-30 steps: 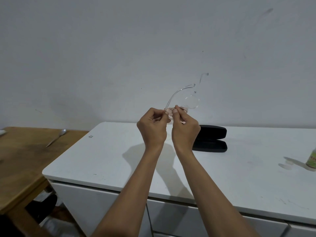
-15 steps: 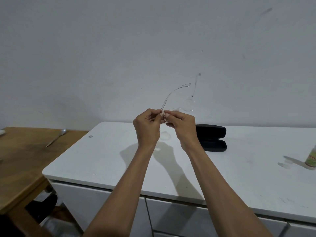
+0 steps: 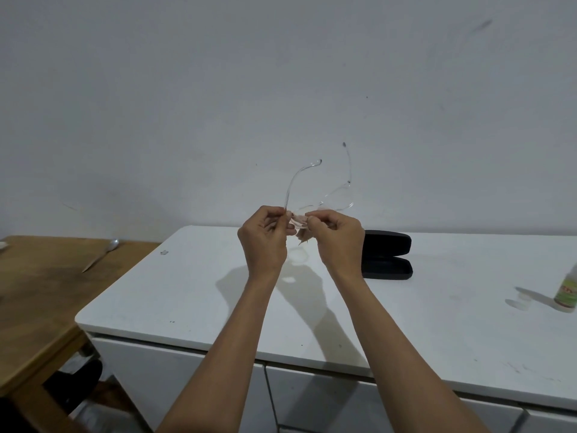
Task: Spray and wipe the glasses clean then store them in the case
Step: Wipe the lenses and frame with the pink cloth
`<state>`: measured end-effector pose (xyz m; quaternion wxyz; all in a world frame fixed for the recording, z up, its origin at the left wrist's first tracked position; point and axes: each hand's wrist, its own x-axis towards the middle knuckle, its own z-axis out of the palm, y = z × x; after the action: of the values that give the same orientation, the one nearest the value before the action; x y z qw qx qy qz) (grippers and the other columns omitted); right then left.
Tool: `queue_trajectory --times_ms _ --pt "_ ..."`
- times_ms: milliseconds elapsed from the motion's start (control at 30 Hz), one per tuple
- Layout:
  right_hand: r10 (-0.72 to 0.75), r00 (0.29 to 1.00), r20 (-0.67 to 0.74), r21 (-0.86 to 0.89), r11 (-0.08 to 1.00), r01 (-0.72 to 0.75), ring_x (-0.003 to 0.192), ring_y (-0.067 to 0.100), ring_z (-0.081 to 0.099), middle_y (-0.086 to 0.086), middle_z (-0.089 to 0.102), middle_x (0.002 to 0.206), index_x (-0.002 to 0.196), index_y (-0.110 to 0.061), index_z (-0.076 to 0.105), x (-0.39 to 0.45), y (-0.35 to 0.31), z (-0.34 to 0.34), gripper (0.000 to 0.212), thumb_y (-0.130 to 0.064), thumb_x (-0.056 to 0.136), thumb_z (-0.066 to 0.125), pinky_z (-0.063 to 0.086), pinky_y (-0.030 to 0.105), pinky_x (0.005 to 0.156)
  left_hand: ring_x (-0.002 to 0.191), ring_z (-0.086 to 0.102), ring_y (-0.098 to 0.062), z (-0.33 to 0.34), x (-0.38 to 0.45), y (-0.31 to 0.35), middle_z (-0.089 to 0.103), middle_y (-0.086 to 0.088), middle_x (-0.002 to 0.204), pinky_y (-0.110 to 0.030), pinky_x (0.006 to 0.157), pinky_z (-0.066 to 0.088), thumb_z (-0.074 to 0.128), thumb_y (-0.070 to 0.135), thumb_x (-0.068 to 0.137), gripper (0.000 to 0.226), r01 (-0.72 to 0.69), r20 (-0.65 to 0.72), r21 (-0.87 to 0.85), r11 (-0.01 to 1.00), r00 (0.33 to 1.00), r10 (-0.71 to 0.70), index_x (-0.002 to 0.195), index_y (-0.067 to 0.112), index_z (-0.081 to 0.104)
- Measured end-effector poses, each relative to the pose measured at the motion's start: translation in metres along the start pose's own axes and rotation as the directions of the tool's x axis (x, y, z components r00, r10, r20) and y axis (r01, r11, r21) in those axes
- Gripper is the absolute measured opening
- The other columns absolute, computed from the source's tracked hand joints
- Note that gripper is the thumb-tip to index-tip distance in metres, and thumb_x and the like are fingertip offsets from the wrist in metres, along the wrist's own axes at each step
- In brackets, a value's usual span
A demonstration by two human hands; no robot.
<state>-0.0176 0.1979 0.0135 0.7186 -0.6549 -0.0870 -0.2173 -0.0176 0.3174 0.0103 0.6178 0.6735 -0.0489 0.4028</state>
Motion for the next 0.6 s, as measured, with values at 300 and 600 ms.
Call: queue_trajectory --times_ms 300,600 --pt "0.075 0.997 0.010 0.014 0.997 -0.075 0.086 0.022 0.078 0.000 0.080 0.086 0.095 -0.012 0.083 0.011 0.002 0.015 0.013 -0.012 0.089 0.071 0.063 0.043 0.086 0.067 0.076 -0.023 0.007 -0.007 0.007 0.074 -0.010 0.076 -0.032 0.063 0.062 0.071 -0.005 0.090 0.006 -0.066 0.015 -0.044 0.997 0.998 0.066 0.088 0.000 0.071" --pt "0.047 0.997 0.067 0.007 0.999 -0.048 0.068 0.008 0.070 0.004 0.079 0.073 0.086 -0.012 0.083 0.002 -0.001 -0.005 0.016 -0.007 0.086 0.068 0.058 0.034 0.082 0.065 0.074 -0.026 -0.010 0.006 -0.002 0.074 -0.017 0.081 -0.031 0.063 0.062 0.073 -0.001 0.090 0.002 -0.026 -0.006 -0.027 0.999 1.000 0.026 0.089 0.000 0.071"
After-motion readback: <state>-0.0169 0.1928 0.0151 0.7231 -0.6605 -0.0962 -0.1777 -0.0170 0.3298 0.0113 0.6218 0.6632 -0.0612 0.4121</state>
